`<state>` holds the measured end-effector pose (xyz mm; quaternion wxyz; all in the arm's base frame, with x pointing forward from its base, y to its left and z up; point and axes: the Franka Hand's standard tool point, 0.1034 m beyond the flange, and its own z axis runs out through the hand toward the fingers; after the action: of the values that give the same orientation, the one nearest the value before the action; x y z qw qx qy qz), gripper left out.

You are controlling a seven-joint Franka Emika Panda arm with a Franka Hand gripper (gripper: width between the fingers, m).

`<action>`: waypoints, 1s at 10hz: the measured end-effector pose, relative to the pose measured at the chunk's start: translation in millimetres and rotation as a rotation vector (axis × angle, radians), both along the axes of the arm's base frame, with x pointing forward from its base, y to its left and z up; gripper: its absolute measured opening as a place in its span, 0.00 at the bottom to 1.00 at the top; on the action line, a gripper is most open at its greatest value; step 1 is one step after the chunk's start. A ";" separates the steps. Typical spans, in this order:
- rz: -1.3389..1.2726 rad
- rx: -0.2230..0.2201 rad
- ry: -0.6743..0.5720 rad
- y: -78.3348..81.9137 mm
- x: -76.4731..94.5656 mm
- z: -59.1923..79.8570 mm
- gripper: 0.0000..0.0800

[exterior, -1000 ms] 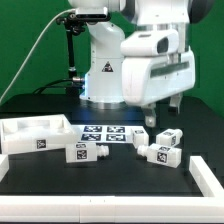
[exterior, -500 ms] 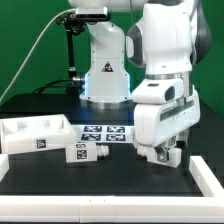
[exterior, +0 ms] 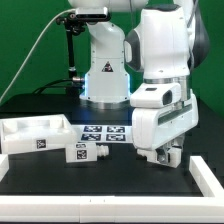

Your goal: Assemble one leg

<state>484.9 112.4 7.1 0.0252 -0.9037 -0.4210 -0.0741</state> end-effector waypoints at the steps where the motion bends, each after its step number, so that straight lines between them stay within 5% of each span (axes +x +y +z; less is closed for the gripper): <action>1: 0.000 0.000 0.000 0.0 0.0 0.0 0.36; 2: 0.018 -0.008 0.016 -5.0 0.1 1.7 0.36; 4: 0.004 -0.031 0.048 -29.6 7.3 37.7 0.36; 6: -0.064 -0.044 0.030 -52.0 -6.8 64.4 0.36; 10: -0.093 -0.045 0.041 -58.4 -14.6 64.9 0.36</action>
Offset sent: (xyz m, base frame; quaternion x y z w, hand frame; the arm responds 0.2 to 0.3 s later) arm 0.0012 -0.0404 0.0629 0.0164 -0.0628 -0.0179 0.9977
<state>470.3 54.0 71.9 0.0099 -0.9239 -0.3795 -0.0470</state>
